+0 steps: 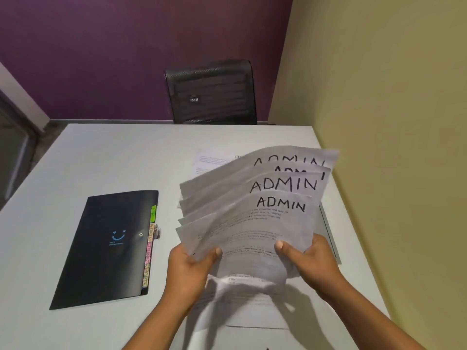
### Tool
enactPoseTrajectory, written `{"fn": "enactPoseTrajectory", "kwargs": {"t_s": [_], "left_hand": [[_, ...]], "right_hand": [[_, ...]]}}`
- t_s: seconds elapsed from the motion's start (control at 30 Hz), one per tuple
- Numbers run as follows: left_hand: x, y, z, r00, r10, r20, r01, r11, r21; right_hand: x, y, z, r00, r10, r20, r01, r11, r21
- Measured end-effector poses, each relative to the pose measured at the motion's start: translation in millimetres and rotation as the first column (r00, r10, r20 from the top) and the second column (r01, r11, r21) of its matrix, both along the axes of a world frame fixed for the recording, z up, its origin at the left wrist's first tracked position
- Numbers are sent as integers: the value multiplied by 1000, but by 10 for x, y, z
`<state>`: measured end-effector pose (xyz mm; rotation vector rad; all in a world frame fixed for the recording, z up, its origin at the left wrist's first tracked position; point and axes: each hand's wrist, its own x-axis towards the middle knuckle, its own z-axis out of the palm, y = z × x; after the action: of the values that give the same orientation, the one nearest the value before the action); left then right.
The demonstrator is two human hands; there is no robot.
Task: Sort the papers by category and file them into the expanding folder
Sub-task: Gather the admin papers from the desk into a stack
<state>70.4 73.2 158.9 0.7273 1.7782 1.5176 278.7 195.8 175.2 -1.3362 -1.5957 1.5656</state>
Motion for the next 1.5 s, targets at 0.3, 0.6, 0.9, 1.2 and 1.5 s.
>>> {"fn": "enactPoseTrajectory", "kwargs": {"t_s": [0.3, 0.6, 0.9, 1.2, 1.5], "left_hand": [[-40, 41, -144, 968, -99, -231, 89, 995, -54], [-148, 69, -175, 958, -153, -243, 148, 988, -38], [-203, 84, -257, 960, -171, -223, 171, 985, -18], [-356, 49, -339, 992, -125, -22, 121, 985, -119], [-674, -238, 8, 937, 45, 347, -79, 993, 86]], "right_hand": [[-36, -109, 17, 996, 51, 70, -51, 999, -12], [43, -58, -126, 993, 104, 59, -109, 989, 98], [-53, -86, -103, 992, 108, 71, -115, 988, 106], [-217, -109, -202, 878, 135, 459, -127, 991, -48], [-554, -311, 79, 956, 175, 237, -209, 969, 129]]}}
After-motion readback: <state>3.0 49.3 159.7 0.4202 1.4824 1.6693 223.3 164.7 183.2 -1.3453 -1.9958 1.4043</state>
